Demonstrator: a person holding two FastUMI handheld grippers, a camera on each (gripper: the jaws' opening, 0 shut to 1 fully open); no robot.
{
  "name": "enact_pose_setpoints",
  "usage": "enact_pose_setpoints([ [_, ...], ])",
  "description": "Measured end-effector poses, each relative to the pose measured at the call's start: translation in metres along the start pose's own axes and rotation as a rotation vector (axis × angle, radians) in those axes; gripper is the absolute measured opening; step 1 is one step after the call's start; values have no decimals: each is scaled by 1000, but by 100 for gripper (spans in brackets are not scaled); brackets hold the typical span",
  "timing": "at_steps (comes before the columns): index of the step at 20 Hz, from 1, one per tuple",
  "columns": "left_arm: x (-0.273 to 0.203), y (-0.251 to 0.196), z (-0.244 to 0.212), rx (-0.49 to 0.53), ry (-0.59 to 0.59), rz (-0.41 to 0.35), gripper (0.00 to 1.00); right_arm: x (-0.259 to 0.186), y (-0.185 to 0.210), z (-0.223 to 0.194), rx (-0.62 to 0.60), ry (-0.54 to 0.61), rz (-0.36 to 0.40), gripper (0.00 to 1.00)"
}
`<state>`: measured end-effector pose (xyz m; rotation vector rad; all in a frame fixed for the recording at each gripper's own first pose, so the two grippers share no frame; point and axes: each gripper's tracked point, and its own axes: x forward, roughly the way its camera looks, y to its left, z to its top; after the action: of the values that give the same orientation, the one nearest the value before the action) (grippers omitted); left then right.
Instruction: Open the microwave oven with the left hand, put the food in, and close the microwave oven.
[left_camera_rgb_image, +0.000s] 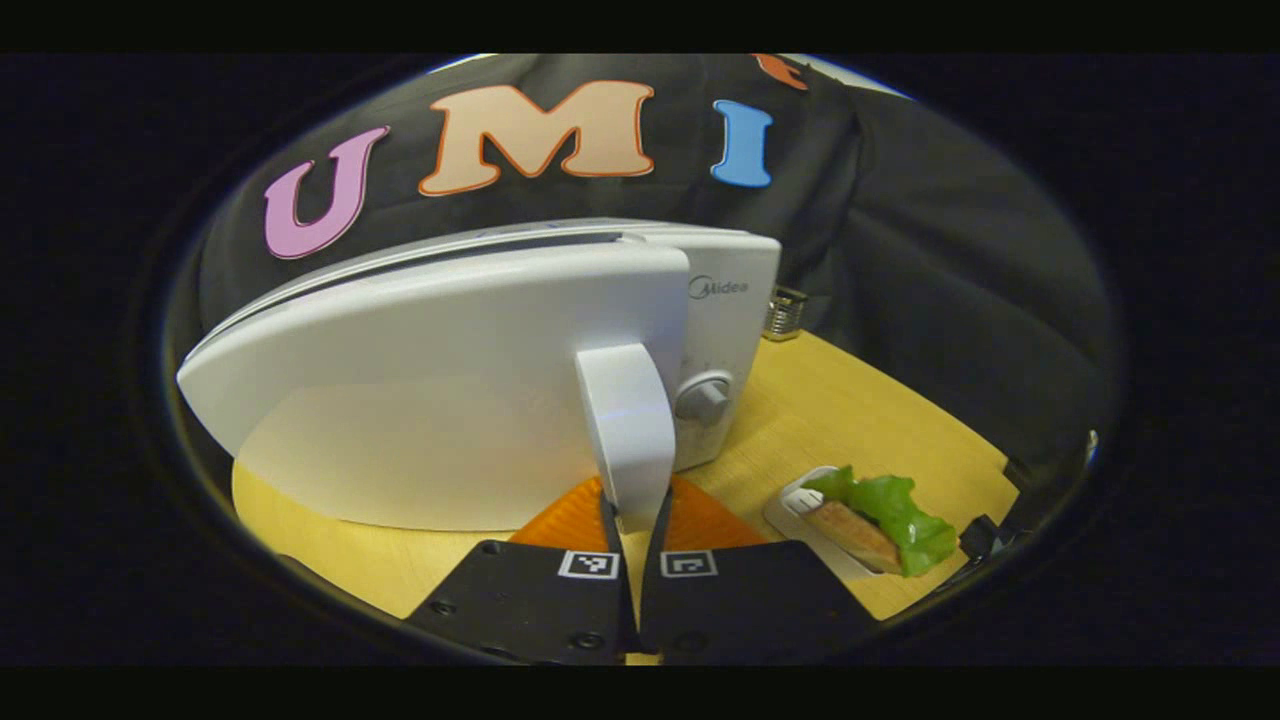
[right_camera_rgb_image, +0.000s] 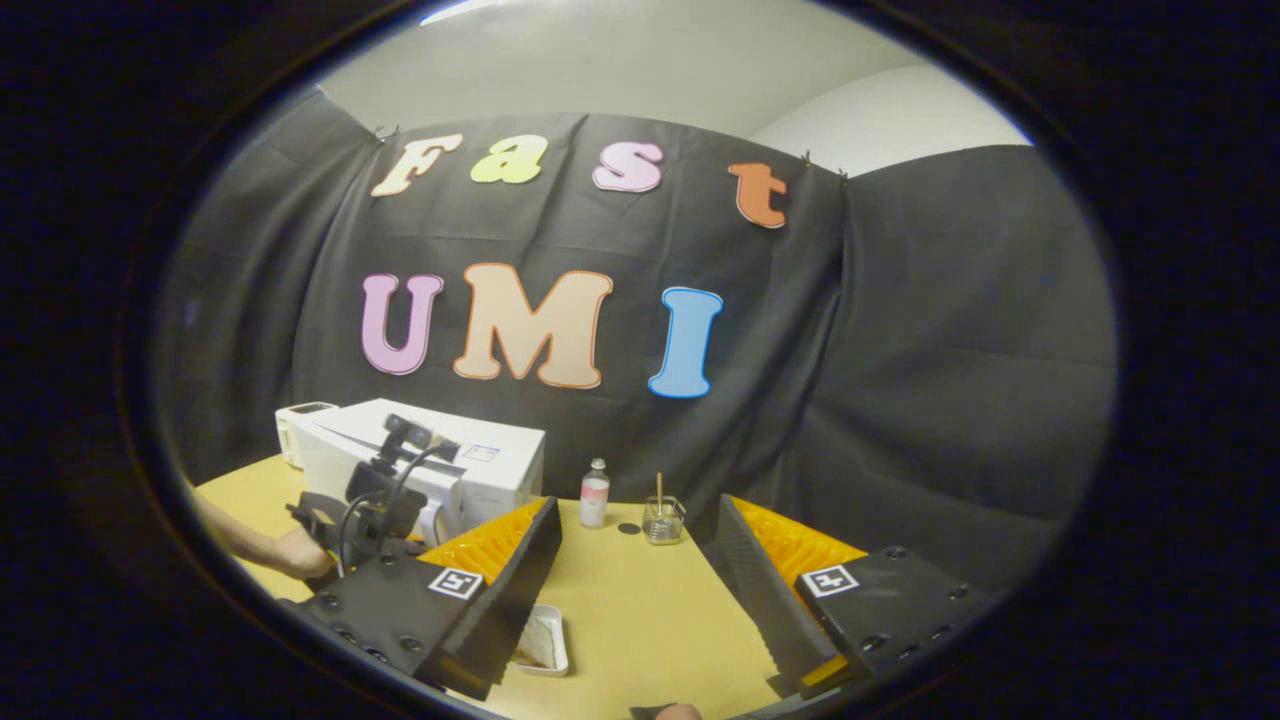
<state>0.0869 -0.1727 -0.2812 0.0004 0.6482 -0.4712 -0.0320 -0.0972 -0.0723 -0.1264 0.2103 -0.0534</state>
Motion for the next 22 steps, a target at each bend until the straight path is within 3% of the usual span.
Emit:
enact_pose_setpoints([
  [6,-87,8,-62,-49,-9,12,1,10,30,-14,-3,18,71,97],
  [10,-147,36,-102,-96,-12,96,2,12,57,-27,7,45,142,97],
  [17,-226,129,-161,-207,1,323,0,21,106,-47,-12,77,234,97],
  [19,-243,162,-174,-277,-12,380,0,24,121,-51,-25,81,251,97],
  [22,-256,185,-177,-428,-60,361,0,29,141,-66,-37,103,263,97],
])
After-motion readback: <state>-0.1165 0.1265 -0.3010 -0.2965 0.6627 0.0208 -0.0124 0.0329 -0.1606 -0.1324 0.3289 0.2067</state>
